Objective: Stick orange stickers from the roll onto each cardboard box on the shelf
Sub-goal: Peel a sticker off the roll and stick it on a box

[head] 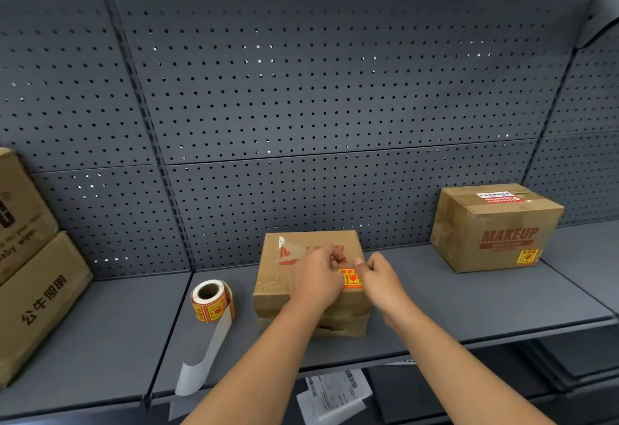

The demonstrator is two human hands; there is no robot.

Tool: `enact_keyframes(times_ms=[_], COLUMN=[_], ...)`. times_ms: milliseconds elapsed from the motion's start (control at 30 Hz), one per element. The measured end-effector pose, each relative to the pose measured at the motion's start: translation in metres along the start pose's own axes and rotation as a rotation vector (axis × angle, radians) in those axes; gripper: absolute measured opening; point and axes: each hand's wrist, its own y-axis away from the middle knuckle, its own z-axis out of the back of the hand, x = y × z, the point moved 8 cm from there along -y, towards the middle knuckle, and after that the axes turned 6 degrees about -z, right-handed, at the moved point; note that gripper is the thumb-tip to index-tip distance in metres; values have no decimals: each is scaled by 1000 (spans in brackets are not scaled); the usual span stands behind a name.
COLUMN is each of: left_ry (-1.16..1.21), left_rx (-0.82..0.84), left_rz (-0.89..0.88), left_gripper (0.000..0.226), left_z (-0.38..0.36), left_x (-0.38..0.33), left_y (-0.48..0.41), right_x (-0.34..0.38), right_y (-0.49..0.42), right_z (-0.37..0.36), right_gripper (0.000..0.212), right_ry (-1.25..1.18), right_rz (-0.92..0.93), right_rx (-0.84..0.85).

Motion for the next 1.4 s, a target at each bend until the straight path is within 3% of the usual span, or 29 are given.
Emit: enact_keyframes(times_ms=[233,400,667,967,1100,1233,1400], left_ry=[-14,12,8,-18,39,199,240], left_rx=[10,5,-31,-4,105,196,209], left_rz=[-47,-27,-50,-96,-150,-211,-234], left_gripper=[21,22,23,27,39,53,44], left_z=[5,3,15,15,13,13,14], left_x=[-3,-1,-8,-12,-14,-12,-17], left_y=[1,1,9,12,15,23,25], right_x=[0,-9,-6,-6,-7,-10,-11], right_y=[-1,-1,-2,1,13,15,10], right_z=[7,10,8,6,8,4,3], right_gripper=[37,37,46,37,43,29,30], right_ry=[134,18,32,107,146,153,152], right_rz=[61,89,41,113,128,153,154], right_rx=[2,-34,-56,-61,18,121,106])
